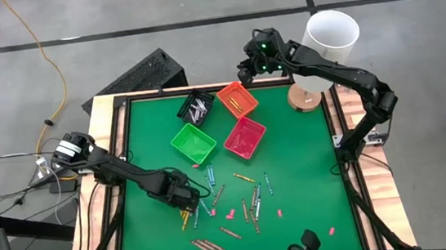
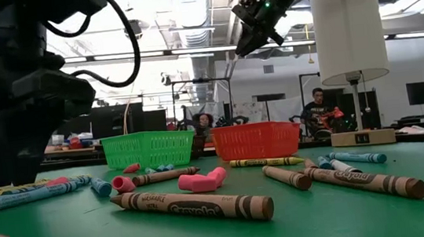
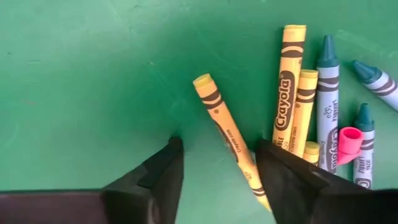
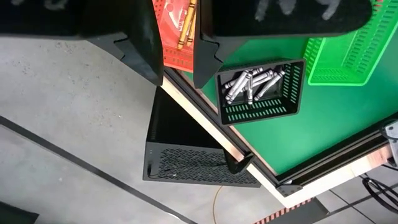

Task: Sort crayons
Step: Put the yellow crayon into the bin

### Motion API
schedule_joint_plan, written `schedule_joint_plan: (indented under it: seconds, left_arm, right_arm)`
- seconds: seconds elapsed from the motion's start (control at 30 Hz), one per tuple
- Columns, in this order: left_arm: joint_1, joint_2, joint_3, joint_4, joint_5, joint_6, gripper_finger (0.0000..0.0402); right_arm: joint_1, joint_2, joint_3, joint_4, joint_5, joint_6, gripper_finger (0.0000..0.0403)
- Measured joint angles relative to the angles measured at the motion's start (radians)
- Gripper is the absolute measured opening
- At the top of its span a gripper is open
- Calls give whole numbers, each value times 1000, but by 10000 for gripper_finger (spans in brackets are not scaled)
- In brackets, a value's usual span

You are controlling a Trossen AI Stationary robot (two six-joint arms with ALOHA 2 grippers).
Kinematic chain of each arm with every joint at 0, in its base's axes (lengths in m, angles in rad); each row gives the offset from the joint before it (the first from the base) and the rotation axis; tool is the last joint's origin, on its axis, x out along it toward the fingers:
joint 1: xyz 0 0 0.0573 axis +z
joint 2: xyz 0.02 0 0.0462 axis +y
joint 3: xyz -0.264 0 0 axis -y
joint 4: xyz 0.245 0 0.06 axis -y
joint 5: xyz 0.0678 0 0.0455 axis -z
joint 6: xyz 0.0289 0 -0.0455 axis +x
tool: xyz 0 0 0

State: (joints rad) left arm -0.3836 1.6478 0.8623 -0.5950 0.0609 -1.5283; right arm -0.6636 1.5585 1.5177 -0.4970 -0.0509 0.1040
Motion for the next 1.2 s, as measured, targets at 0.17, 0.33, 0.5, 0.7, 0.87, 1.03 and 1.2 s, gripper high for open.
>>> schedule_joint_plan:
  seconds: [0.17,0.33,0.5,0.7,0.87,1.03,1.2]
  left_arm:
    - [0,1,0,-15,11,14,107]
    - [0,2,0,-16,18,42,26]
    - [-1,5,15,-29,4,49,10]
    - [15,-40,74,-50,-85,101,4]
    - [56,-129,79,-71,-168,141,4]
    - [109,-253,79,-76,-290,188,4]
    - [161,-395,79,22,-541,341,4]
  right_arm:
    - [0,0,0,-4,0,0,84]
    - [0,0,0,-24,-1,0,84]
    - [3,-2,0,-25,-3,6,84]
    - [8,-16,-1,-16,-61,9,84]
    - [15,-62,-1,28,-97,27,84]
    - [15,-130,-1,75,-179,31,84]
    - [18,-191,-1,136,-361,54,84]
